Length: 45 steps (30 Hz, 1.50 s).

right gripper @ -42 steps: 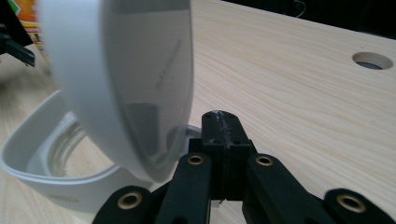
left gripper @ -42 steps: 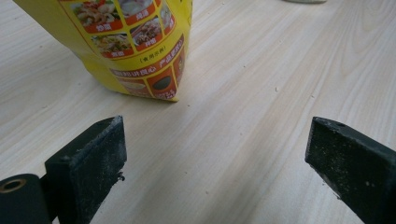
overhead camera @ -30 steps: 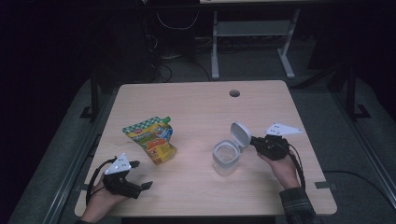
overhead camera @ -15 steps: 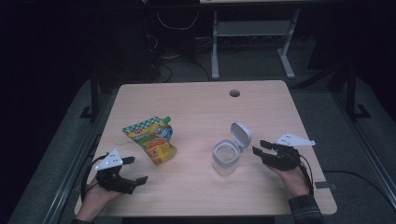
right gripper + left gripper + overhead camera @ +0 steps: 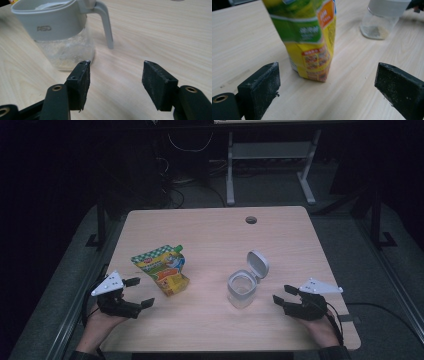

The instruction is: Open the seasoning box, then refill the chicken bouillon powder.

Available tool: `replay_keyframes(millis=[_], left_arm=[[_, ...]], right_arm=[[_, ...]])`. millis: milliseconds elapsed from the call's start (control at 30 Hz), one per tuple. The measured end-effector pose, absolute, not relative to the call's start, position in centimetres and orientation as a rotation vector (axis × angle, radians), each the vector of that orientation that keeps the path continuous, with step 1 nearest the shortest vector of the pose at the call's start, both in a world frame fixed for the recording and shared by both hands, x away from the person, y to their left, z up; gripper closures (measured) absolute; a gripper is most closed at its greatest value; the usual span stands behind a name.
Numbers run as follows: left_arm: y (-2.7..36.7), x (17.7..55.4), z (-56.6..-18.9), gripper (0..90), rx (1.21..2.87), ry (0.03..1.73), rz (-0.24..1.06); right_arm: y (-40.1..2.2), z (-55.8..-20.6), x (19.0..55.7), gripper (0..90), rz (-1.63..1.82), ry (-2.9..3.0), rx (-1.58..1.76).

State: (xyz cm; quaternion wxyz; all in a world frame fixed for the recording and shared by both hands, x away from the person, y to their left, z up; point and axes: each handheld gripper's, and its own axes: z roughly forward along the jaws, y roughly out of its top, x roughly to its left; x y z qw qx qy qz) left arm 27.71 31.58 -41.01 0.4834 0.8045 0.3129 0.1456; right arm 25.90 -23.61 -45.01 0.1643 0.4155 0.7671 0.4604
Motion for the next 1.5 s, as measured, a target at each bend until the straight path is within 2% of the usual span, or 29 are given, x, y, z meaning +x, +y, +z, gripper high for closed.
replay_keyframes(millis=[633, 967, 1167, 1233, 1300, 1500], left_arm=[[33.3, 31.2, -38.7, 5.6, 1.904, 0.658, 0.345], [32.2, 33.1, -37.2, 5.7, 1.925, 0.554, 0.297], [31.6, 34.0, -37.9, 5.9, 1.917, 0.545, 0.268], [31.5, 34.0, -38.0, 13.5, 1.930, 0.518, 0.278], [31.3, 34.2, -38.2, 15.0, 1.920, 0.518, 0.274], [30.9, 34.4, -38.6, 33.0, 1.931, 0.502, 0.209]], right_arm=[[-22.5, -45.0, 25.5, 38.0, 1.331, 2.233, 1.132], [-22.4, -45.0, 25.5, 38.4, 1.319, 2.237, 1.125], [-22.5, -45.1, 25.6, 38.8, 1.317, 2.242, 1.122], [-22.5, -45.2, 25.6, 38.9, 1.313, 2.248, 1.112], [-22.5, -45.2, 25.7, 38.9, 1.316, 2.248, 1.118], [-22.5, -45.3, 25.8, 39.0, 1.312, 2.251, 1.126]])
